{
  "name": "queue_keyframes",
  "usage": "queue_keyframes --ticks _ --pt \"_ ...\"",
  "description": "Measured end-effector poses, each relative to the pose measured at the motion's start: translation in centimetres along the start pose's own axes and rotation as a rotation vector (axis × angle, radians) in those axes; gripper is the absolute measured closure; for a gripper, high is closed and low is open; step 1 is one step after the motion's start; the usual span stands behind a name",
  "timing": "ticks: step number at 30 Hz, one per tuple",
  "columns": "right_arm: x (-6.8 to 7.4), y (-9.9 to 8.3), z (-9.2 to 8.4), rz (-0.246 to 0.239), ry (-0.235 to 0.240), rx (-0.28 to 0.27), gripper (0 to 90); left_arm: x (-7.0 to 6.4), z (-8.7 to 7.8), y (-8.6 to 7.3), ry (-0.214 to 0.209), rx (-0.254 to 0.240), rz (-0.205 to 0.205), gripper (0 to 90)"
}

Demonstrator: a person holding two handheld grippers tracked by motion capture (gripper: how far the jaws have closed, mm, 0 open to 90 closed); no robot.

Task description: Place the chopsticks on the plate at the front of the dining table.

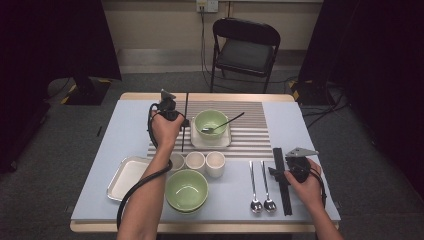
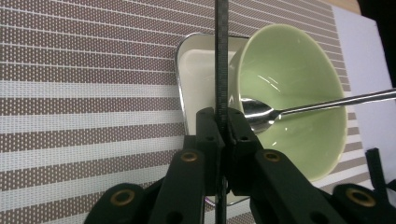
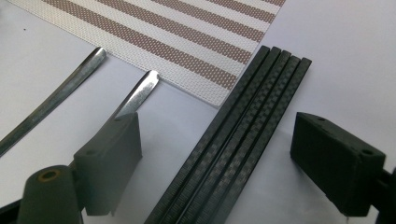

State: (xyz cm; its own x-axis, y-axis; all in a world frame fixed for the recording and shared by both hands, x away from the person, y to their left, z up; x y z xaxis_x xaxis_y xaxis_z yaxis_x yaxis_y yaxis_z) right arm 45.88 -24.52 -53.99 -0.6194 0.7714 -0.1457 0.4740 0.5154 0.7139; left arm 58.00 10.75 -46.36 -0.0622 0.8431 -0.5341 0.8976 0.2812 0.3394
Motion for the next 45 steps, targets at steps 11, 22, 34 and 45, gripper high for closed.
queue_keyframes --ticks 11,22,34,45 --pt "0.0 0.0 0.0 0.0 0.001 0.0 15.5 -0.4 1.1 0.0 -0.008 -0.001 -0.012 85.9" --pt "0.0 0.0 0.0 0.0 0.002 0.0 15.5 -0.6 1.9 -0.2 0.01 0.005 -0.009 86.0" --pt "0.0 0.0 0.0 0.002 0.002 0.0 15.5 -0.3 2.5 -0.3 0.031 -0.001 -0.025 86.0" --pt "0.0 0.0 0.0 0.003 0.002 0.001 15.5 -0.2 2.8 -0.3 0.038 -0.01 -0.039 86.0"
Point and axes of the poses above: each handheld gripper's, and its own axes: z roughly forward along the jaws, y roughly out of its top, x roughly to its left, the point moved 9 cm from there along z, roughly forward along the jaws, and after that the axes turned 11 degrees about -z, right-handed, at the moved point
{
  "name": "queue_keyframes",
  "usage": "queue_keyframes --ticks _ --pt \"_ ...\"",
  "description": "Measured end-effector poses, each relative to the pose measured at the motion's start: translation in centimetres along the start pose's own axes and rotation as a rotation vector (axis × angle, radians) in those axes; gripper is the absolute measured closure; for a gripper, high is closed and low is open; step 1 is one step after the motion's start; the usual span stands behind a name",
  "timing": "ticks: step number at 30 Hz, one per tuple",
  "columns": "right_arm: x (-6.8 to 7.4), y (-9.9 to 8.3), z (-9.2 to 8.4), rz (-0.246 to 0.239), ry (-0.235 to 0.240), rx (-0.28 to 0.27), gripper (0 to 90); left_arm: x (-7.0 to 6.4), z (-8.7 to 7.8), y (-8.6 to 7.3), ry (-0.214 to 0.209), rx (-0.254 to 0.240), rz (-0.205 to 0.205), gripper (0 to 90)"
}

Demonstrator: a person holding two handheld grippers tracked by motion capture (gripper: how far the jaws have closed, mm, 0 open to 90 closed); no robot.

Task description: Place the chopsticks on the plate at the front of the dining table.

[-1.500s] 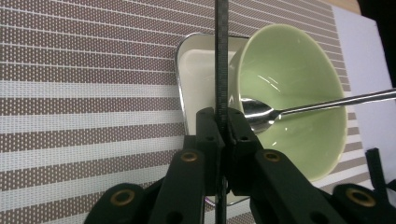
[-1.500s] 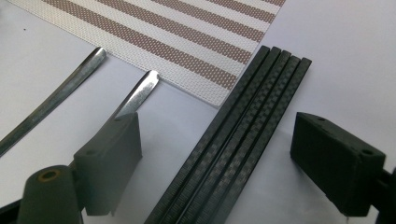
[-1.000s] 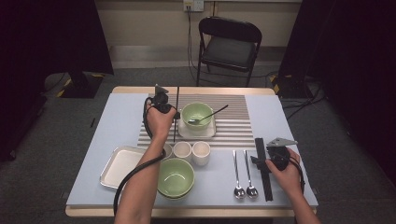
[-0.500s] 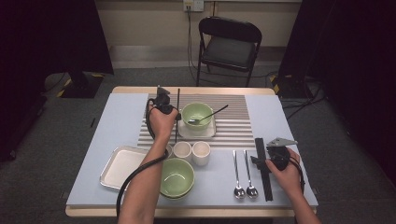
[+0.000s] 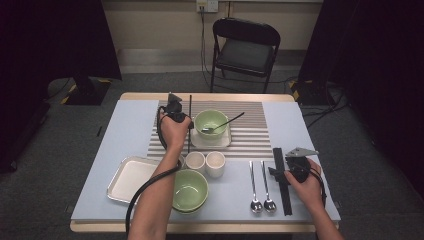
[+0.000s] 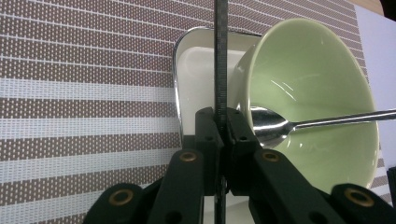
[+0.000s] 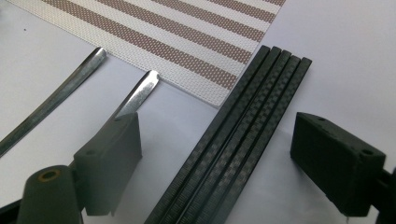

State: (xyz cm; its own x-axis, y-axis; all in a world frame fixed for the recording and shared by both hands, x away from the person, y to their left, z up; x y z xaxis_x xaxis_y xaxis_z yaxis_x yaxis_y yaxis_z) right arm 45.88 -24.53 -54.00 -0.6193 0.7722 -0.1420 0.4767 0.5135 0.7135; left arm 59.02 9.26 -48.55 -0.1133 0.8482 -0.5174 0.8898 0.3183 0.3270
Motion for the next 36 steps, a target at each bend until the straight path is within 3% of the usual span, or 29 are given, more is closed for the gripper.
queue_keyframes --ticks 36 --pt "0.0 0.0 0.0 0.002 0.001 -0.001 15.5 0.7 1.3 -0.2 -0.003 0.004 -0.046 85.9"
Point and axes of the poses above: each handheld gripper's, and its own axes: z roughly forward along the jaws, y roughly out of its top, x roughly to its left, the point moved 9 cm from there along z, roughly forward along the jaws, and after that the axes turned 11 degrees about -z, right-handed, at the moved point
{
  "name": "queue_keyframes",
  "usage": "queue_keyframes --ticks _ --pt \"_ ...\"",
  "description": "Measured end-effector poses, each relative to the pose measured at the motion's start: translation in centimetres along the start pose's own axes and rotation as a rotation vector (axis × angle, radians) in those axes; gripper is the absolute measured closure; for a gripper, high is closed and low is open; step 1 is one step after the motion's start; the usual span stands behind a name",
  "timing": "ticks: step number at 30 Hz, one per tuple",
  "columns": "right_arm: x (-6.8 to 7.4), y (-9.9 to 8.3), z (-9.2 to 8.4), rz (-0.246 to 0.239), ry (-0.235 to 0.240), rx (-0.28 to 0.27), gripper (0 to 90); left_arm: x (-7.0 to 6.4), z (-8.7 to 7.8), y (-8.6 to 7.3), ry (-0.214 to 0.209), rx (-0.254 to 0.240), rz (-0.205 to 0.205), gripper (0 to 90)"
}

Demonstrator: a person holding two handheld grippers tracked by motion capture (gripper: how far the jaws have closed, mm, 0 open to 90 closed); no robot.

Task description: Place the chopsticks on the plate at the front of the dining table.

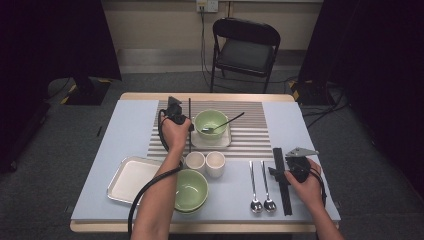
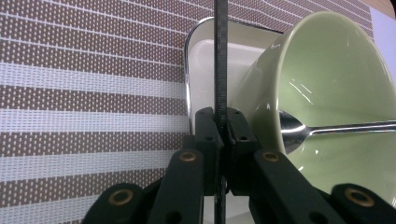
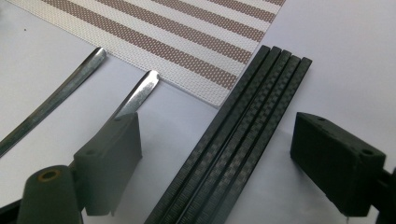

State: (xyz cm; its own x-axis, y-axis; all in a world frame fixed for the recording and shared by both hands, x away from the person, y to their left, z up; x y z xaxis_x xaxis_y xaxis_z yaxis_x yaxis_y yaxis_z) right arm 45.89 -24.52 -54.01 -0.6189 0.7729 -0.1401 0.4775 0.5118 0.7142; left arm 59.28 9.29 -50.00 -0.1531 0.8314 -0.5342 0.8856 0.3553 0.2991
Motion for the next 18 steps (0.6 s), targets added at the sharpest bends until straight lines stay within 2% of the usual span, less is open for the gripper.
queue_keyframes --ticks 2,3,18 --pt "0.0 0.0 0.0 0.001 0.0 0.0 15.5 0.02 0.06 0.03 -0.002 -0.004 -0.01 85.9" --pt "0.0 0.0 0.0 0.001 0.0 0.0 15.5 0.1 -0.01 -0.05 0.0 0.006 0.002 85.8" --pt "0.01 0.0 -0.01 0.001 0.0 0.0 15.5 0.13 0.47 -0.17 0.006 0.007 -0.015 85.7"
Point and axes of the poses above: each handheld gripper's, and its own axes: z roughly forward along the jaws, y roughly out of its top, x roughly to its left, the point moved 9 cm from there along z, roughly forward along the jaws, and after that the axes turned 11 degrees about -z, right-handed, at the moved point
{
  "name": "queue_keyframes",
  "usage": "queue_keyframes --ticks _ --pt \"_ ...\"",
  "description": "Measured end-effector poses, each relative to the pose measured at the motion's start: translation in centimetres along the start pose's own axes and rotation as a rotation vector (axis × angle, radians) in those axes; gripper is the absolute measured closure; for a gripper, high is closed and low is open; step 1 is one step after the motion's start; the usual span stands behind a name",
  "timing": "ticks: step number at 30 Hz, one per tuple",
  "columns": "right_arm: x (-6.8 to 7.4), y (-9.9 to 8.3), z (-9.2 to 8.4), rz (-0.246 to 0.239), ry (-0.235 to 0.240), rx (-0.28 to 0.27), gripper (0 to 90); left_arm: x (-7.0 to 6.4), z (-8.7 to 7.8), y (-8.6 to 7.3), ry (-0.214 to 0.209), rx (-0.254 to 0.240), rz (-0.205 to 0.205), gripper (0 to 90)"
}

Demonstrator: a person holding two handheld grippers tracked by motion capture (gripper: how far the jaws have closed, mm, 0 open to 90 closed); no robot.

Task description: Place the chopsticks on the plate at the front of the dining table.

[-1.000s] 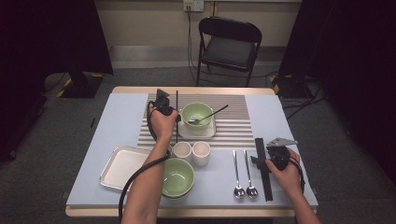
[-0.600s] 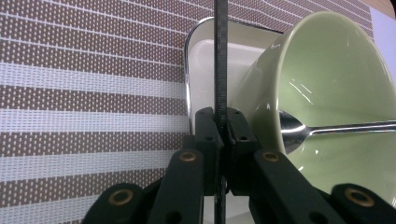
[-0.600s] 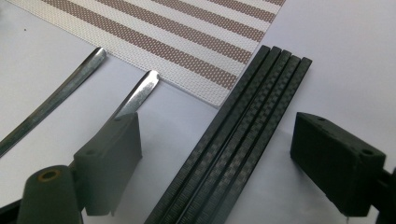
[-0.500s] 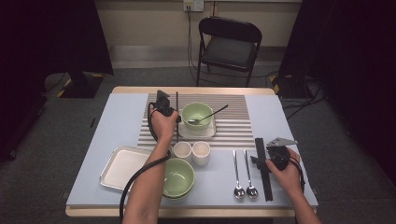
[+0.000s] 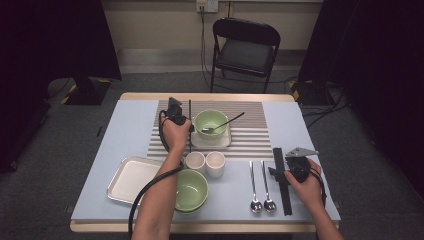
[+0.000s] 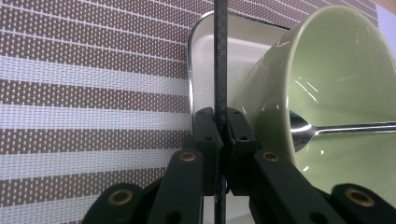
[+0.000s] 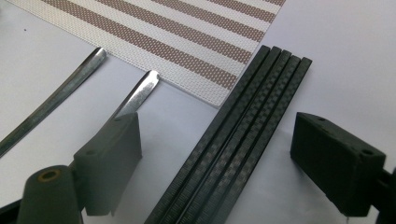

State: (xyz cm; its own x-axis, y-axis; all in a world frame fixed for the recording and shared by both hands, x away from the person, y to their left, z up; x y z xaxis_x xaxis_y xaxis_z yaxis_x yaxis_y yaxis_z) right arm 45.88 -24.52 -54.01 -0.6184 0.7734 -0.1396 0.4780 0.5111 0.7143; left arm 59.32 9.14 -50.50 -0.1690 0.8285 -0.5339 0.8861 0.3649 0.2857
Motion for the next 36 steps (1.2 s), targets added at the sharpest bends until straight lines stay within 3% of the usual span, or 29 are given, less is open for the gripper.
queue_keyframes --ticks 2,30,36 --pt "0.0 0.0 0.0 0.0 0.001 0.0 15.5 -0.07 -0.02 -0.08 -0.002 0.006 0.015 85.6" --pt "-0.02 0.01 0.02 -0.002 0.001 -0.001 15.5 -0.12 0.07 -0.21 -0.003 0.016 -0.002 84.5" --pt "-0.02 0.01 0.02 -0.002 0.001 -0.001 15.5 -0.03 -0.15 -0.39 -0.002 0.033 0.01 83.9"
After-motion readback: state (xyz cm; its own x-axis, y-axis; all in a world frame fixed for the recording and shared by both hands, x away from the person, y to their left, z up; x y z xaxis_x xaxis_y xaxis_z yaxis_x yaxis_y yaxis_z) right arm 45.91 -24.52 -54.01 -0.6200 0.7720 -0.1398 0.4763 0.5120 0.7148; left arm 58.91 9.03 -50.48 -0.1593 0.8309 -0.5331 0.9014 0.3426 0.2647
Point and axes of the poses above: each handheld gripper's, and its own axes: z roughly forward along the jaws, y roughly out of its top, x roughly to its left, the point moved 9 cm from there along z, roughly forward along the jaws, and after that the axes turned 11 degrees about -z, right-handed, at the moved point
